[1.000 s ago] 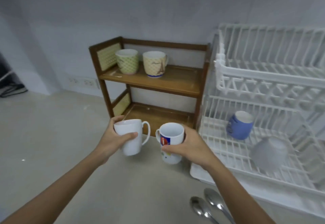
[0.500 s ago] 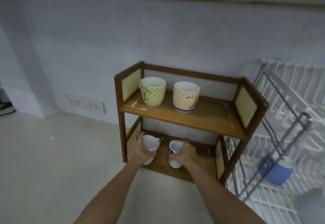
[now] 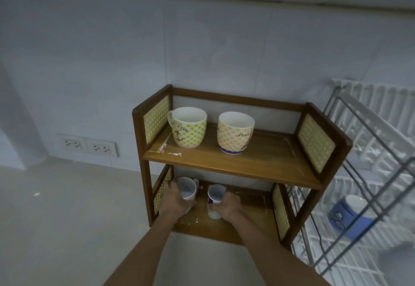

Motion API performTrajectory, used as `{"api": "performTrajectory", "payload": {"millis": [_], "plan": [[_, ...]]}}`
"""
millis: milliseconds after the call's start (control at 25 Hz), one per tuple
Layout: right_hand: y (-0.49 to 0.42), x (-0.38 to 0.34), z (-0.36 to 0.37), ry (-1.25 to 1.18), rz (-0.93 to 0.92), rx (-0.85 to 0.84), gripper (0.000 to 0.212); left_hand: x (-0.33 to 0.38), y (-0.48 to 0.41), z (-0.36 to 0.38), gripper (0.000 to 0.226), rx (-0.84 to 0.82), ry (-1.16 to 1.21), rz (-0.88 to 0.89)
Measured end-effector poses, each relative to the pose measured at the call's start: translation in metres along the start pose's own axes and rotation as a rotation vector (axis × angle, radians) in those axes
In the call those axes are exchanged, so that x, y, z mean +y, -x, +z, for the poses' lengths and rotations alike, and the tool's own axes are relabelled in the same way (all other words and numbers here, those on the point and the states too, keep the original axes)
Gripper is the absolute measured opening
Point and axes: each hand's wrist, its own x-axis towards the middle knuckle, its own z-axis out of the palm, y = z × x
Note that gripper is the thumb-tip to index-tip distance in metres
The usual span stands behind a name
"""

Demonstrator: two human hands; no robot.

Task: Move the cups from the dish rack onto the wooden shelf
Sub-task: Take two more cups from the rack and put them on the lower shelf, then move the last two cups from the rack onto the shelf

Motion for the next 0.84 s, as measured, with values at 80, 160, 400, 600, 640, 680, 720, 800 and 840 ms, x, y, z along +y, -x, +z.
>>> {"api": "performTrajectory", "payload": {"millis": [80,160,400,600,640,680,720,800,840], "plan": [[0.019,-0.001,-0.010,-0.047,-0.066,0.007,0.060,0.002,0.017,-0.007,0.094,-0.012,-0.022,0.059],[0.052,0.003,-0.024,-0.108,-0.202,0.035,0.057,0.008,0.043,-0.012,0.085,0.004,-0.073,0.157],[0.196,0.090,-0.077,-0.439,-0.450,-0.019,0.039,0.062,0.151,-0.034,0.035,-0.677,-0.318,0.713],[0.222,0.175,-0.190,-0.297,-0.412,-0.015,0.029,0.141,0.248,0.006,0.025,-0.920,-0.111,0.947],[0.215,0.192,-0.210,-0.129,-0.396,0.037,0.029,0.157,0.261,0.022,0.024,-0.868,-0.085,1.004],[0.203,0.211,-0.227,0.081,-0.366,0.076,0.024,0.173,0.272,0.040,0.024,-0.771,-0.081,1.068],[0.189,0.229,-0.239,0.353,-0.303,0.083,0.024,0.188,0.278,0.056,0.024,-0.644,-0.092,1.126],[0.162,0.259,-0.254,0.988,-0.160,0.042,0.040,0.217,0.275,0.088,0.025,-0.378,-0.163,1.202],[0.152,0.270,-0.256,1.267,-0.139,0.012,0.046,0.232,0.269,0.101,0.027,-0.276,-0.242,1.231]]}}
